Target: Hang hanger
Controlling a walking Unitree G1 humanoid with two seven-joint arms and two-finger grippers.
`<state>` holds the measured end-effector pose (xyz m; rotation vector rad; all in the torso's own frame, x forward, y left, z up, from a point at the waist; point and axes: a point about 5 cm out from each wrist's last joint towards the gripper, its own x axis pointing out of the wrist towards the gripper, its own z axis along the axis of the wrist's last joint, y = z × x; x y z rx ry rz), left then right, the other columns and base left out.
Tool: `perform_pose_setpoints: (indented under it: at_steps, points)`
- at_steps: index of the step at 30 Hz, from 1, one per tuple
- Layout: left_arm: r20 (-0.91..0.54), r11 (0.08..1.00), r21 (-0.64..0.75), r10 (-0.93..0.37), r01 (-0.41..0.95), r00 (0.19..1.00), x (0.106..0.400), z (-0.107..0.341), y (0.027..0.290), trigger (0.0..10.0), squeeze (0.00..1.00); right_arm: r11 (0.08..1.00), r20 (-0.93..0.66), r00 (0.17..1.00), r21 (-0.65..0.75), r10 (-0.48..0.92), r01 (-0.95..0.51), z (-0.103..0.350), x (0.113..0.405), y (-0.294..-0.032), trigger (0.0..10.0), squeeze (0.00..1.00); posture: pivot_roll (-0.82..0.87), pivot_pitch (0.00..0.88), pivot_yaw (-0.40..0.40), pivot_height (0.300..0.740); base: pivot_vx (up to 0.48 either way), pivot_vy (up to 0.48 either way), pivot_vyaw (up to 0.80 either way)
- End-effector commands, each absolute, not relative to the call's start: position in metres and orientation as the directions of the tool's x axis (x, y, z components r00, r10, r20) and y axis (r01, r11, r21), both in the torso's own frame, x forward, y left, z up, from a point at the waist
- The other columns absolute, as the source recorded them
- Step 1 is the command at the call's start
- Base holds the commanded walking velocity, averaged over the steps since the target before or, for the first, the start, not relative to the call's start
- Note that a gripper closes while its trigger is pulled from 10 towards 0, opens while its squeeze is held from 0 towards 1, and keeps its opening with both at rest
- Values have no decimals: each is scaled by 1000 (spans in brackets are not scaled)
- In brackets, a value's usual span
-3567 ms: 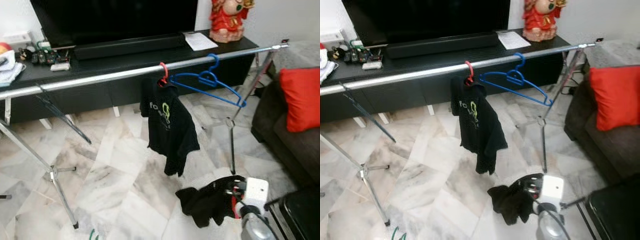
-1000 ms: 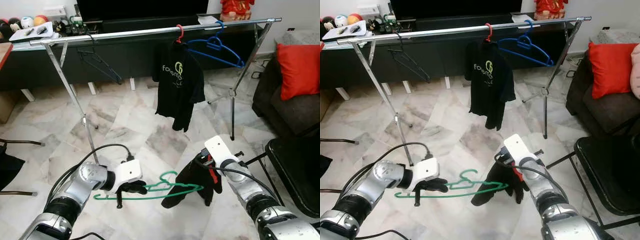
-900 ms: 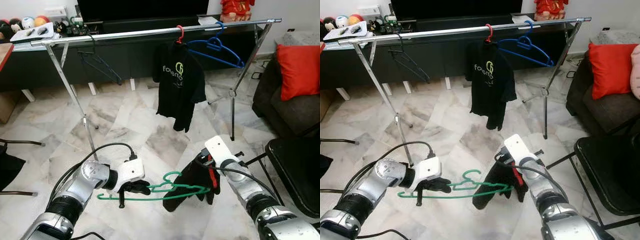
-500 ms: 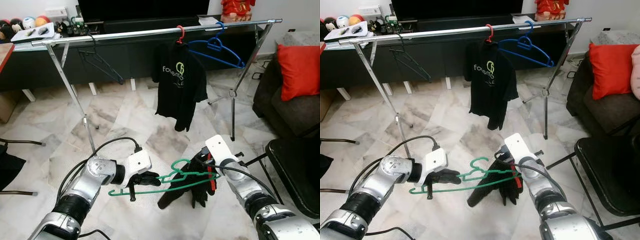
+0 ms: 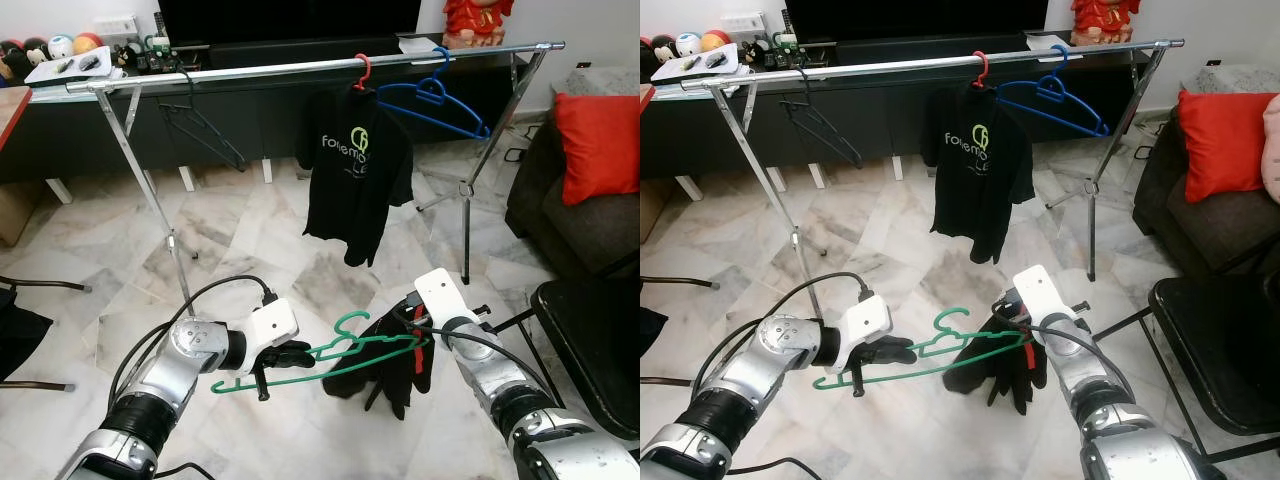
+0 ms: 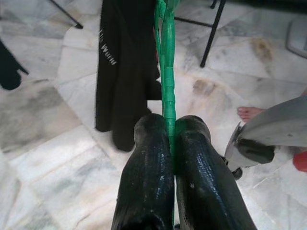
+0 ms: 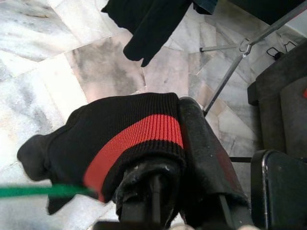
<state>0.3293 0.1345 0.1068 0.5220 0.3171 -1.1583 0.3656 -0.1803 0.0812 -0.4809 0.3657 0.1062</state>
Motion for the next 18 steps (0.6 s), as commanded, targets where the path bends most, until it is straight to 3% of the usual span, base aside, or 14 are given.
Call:
perform_pose_setpoints:
  at_steps: [1,12,18]
  points:
    - [-501,313,255,-767,915,402,331,109,136,10000,0,892,-376,927,-421,-8,-163,79,364,-186,10000,0,59,106,-25,740,0,0,0]
    - [-452,385,283,-754,878,477,336,114,137,10000,0,896,-384,923,-415,-17,-156,76,362,-189,10000,0,59,116,-29,740,0,0,0]
    - [-365,453,232,-780,861,509,338,121,132,10000,0,905,-404,915,-394,-16,-158,70,358,-189,10000,0,64,126,-33,740,0,0,0]
